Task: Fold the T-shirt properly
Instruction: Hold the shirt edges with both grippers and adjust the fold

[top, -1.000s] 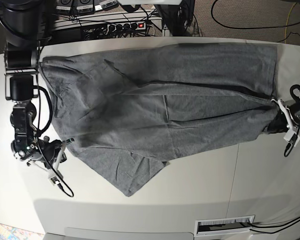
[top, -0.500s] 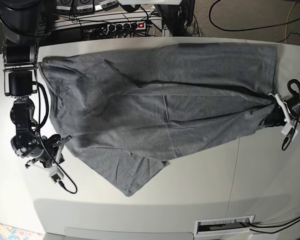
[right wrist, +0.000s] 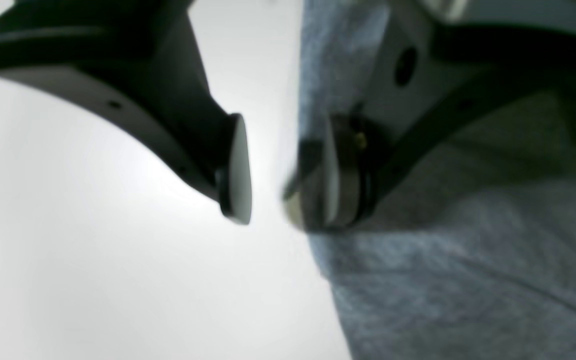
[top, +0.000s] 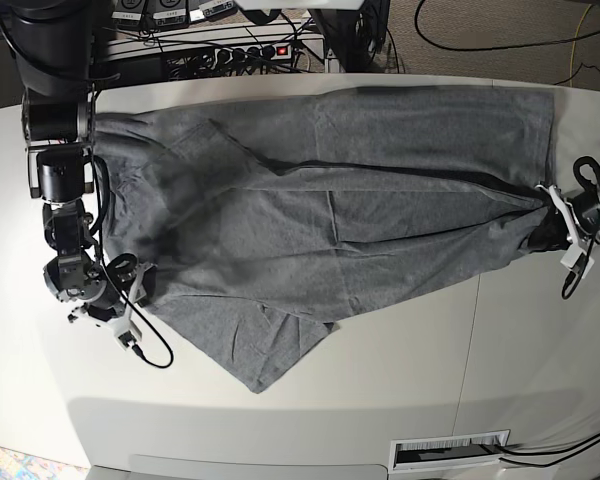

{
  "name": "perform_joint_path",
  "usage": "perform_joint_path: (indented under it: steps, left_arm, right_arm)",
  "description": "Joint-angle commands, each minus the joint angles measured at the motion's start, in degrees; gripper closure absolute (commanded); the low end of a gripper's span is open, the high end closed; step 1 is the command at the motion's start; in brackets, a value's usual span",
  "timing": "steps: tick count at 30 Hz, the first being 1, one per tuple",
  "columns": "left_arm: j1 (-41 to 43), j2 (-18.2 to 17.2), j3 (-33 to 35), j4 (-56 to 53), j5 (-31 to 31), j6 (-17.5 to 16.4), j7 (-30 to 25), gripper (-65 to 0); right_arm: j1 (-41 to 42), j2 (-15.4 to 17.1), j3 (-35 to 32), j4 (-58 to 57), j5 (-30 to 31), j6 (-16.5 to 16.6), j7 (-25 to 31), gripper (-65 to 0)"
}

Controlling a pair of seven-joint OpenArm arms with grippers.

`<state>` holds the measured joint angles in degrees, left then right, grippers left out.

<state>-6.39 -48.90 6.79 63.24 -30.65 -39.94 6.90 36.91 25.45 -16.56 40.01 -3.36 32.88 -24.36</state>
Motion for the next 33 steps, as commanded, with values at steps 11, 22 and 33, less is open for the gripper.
perform_joint_path:
  steps: [11,22,33]
  left_arm:
    - [-1.0,-1.4,-0.5,0.7,-1.1,-0.1,-1.4,0.0]
    - [-1.0,-1.4,-0.5,0.7,-1.0,-0.1,-1.3,0.0]
    - [-0.4,-3.2,-0.5,3.3,-1.2,-0.1,-1.3,0.0]
  right_arm:
    - [-1.2,0.7,0.4,-5.5,5.9,-0.2,-4.7,-17.4]
    - [-1.5,1.9,0.6,7.1,9.9,-0.3,-18.2,0.0]
    - [-1.7,8.3,0.6,22.7,24.0,-0.3,-30.8,0.0]
